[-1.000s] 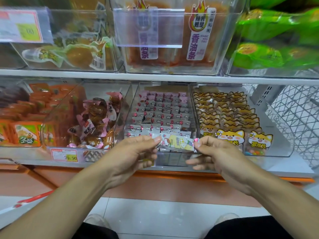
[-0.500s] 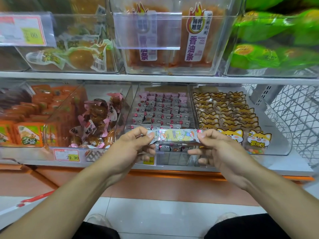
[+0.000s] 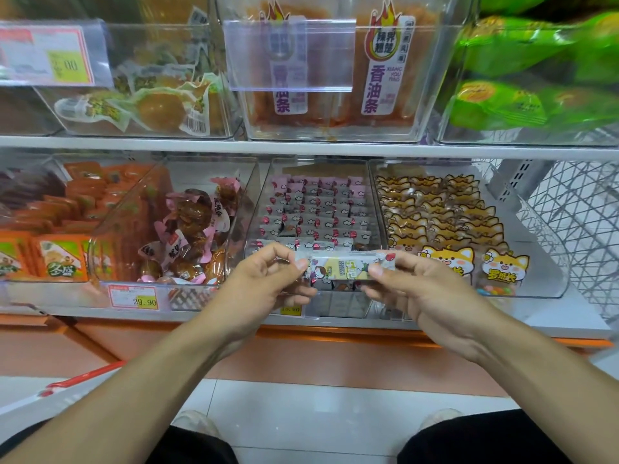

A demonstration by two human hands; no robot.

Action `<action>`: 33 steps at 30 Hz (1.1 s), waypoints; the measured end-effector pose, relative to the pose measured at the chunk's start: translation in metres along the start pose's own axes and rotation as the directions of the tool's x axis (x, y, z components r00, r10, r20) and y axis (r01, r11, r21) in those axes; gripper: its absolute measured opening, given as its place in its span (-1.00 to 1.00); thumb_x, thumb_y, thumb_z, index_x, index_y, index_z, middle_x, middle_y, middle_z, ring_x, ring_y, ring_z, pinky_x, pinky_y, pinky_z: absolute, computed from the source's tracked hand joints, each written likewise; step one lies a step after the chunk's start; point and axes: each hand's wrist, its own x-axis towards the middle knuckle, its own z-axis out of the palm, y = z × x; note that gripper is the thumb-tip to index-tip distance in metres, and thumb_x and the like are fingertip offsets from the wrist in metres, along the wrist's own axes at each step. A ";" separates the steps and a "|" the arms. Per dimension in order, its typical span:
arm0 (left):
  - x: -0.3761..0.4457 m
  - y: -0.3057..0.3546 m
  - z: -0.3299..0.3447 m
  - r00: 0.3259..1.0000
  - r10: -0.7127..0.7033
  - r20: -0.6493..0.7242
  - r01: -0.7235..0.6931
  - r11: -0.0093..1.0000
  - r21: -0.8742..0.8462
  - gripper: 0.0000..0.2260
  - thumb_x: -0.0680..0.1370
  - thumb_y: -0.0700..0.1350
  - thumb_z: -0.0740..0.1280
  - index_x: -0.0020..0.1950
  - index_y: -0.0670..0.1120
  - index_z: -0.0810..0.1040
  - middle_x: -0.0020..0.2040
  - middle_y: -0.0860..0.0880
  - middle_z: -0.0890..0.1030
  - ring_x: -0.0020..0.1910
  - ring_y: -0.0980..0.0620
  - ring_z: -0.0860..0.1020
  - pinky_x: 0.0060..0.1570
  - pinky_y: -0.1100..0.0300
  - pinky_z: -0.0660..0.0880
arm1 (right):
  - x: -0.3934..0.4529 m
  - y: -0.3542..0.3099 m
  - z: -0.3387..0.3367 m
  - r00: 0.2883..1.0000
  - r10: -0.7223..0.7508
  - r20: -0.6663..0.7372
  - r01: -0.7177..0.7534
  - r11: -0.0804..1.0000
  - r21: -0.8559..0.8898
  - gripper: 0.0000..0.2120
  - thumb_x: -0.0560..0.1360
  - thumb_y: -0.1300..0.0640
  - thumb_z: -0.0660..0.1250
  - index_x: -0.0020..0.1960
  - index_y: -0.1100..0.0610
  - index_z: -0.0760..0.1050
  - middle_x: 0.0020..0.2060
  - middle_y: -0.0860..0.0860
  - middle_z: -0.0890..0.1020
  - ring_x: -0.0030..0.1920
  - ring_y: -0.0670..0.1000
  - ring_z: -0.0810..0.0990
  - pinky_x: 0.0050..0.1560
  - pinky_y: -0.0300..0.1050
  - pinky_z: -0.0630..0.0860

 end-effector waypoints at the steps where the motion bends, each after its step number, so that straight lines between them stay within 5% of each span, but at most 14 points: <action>1: 0.000 0.001 0.001 1.000 -0.018 -0.006 0.018 0.999 -0.033 -0.84 0.45 -0.01 0.47 -0.10 -0.07 0.59 -0.17 -0.10 0.64 -0.09 -0.12 0.71 -0.10 0.17 0.65 | 0.000 0.000 -0.001 1.000 -0.020 -0.006 0.020 1.000 0.002 -0.60 0.37 0.22 0.49 0.19 0.27 0.60 0.10 0.17 0.72 0.00 0.08 0.73 -0.06 -0.22 0.65; 5: -0.002 0.005 0.006 0.992 -0.123 -0.002 0.121 0.979 -0.163 -0.55 0.42 0.15 0.48 0.18 -0.10 0.62 0.18 -0.19 0.60 -0.04 -0.20 0.71 -0.11 0.13 0.65 | -0.003 -0.002 -0.001 0.988 -0.153 0.014 0.153 0.977 -0.149 -0.56 0.24 0.18 0.58 0.11 0.04 0.67 0.08 0.10 0.72 0.02 0.09 0.74 -0.04 -0.20 0.65; 9: -0.005 0.005 0.010 0.974 -0.202 0.100 0.218 0.957 -0.193 -0.63 0.39 0.02 0.51 0.07 -0.20 0.67 0.08 -0.24 0.70 -0.08 -0.12 0.71 -0.19 0.21 0.64 | -0.009 -0.003 0.003 0.968 -0.214 0.133 0.244 0.924 -0.294 -0.62 0.18 0.29 0.58 -0.04 0.06 0.67 -0.02 0.05 0.73 -0.07 -0.04 0.72 -0.14 -0.30 0.60; 12: -0.003 0.004 0.006 0.975 -0.186 0.121 0.204 0.967 -0.155 -0.77 0.36 -0.20 0.52 -0.01 -0.19 0.65 0.03 -0.22 0.71 -0.03 -0.12 0.71 -0.21 0.19 0.66 | -0.011 -0.005 -0.003 0.974 0.012 0.228 0.043 0.971 -0.235 -0.49 0.17 0.45 0.56 0.08 0.20 0.61 0.07 0.13 0.71 0.05 0.08 0.71 -0.03 -0.18 0.65; 14: -0.002 0.006 0.001 0.984 -0.123 0.129 0.139 0.983 -0.121 -0.70 0.30 -0.30 0.56 0.00 -0.16 0.66 0.09 -0.19 0.70 0.03 -0.17 0.70 -0.15 0.15 0.67 | -0.014 -0.007 -0.006 0.945 0.172 0.280 -0.122 0.974 -0.188 -0.42 0.27 0.48 0.52 0.24 0.21 0.54 0.18 0.16 0.68 0.14 0.17 0.68 0.09 -0.08 0.65; 18: -0.002 0.003 0.001 0.997 0.017 0.070 -0.026 0.990 0.138 -0.59 0.21 -0.28 0.64 -0.04 0.06 0.70 0.09 -0.02 0.70 0.10 -0.09 0.68 0.12 0.10 0.58 | -0.016 -0.005 0.000 0.929 0.247 0.274 -0.214 0.966 -0.146 -0.51 0.37 0.17 0.51 0.29 0.21 0.55 0.19 0.15 0.68 0.08 0.23 0.70 0.01 -0.08 0.68; 20: -0.002 -0.001 0.004 0.997 0.046 0.067 -0.054 0.990 0.130 -0.57 0.21 -0.30 0.64 -0.02 0.06 0.70 0.10 -0.01 0.70 0.15 -0.14 0.66 0.19 0.01 0.59 | -0.013 -0.004 0.003 0.958 0.195 0.210 -0.161 0.972 -0.169 -0.63 0.38 0.10 0.48 0.15 0.21 0.65 0.09 0.13 0.70 -0.03 0.19 0.70 -0.08 -0.13 0.68; 23: -0.002 -0.001 0.006 0.999 0.022 0.046 -0.022 1.000 0.003 -0.59 0.25 -0.21 0.63 0.07 -0.05 0.68 0.15 -0.11 0.69 0.10 -0.08 0.69 -0.02 0.14 0.65 | -0.009 -0.002 0.001 0.985 0.081 0.155 -0.055 0.985 -0.165 -0.71 0.36 0.18 0.51 0.07 0.18 0.68 0.03 0.14 0.72 -0.09 0.13 0.70 -0.09 -0.14 0.68; 26: -0.003 0.002 0.008 0.992 -0.105 0.067 0.112 0.988 -0.109 -0.58 0.37 -0.02 0.55 0.15 -0.17 0.63 0.11 -0.16 0.71 0.08 -0.12 0.70 -0.08 0.13 0.65 | -0.009 -0.001 -0.001 0.983 -0.070 0.169 0.117 0.951 -0.288 -0.66 0.27 0.22 0.57 0.04 0.07 0.70 0.04 0.00 0.73 0.04 0.00 0.71 0.02 -0.19 0.64; 29: -0.004 0.001 0.008 0.984 -0.168 0.062 0.174 0.979 -0.109 -0.61 0.42 -0.05 0.51 0.11 -0.28 0.61 0.05 -0.16 0.72 0.04 -0.12 0.71 -0.13 0.11 0.66 | -0.009 -0.001 -0.001 0.971 -0.175 0.162 0.229 0.877 -0.422 -0.69 0.29 0.25 0.59 -0.05 -0.05 0.70 0.04 0.01 0.72 0.07 -0.04 0.68 0.07 -0.19 0.61; 31: -0.004 0.000 0.009 0.990 -0.136 0.035 0.139 0.984 -0.108 -0.67 0.39 -0.10 0.52 0.06 -0.26 0.64 0.01 -0.20 0.72 -0.04 -0.08 0.71 -0.19 0.13 0.66 | -0.008 0.000 -0.002 0.962 -0.212 0.171 0.265 0.872 -0.411 -0.66 0.33 0.35 0.57 -0.09 -0.06 0.69 0.00 -0.02 0.72 0.01 -0.10 0.67 -0.06 -0.29 0.57; 33: -0.003 0.000 0.008 0.998 -0.067 -0.004 0.066 0.994 -0.085 -0.68 0.31 -0.10 0.57 0.00 -0.18 0.66 -0.01 -0.23 0.72 -0.06 -0.07 0.70 -0.14 0.07 0.68 | -0.008 0.000 -0.002 0.959 -0.229 0.168 0.277 0.887 -0.371 -0.64 0.30 0.33 0.59 -0.03 -0.04 0.68 0.09 -0.02 0.71 0.13 -0.09 0.66 0.04 -0.24 0.57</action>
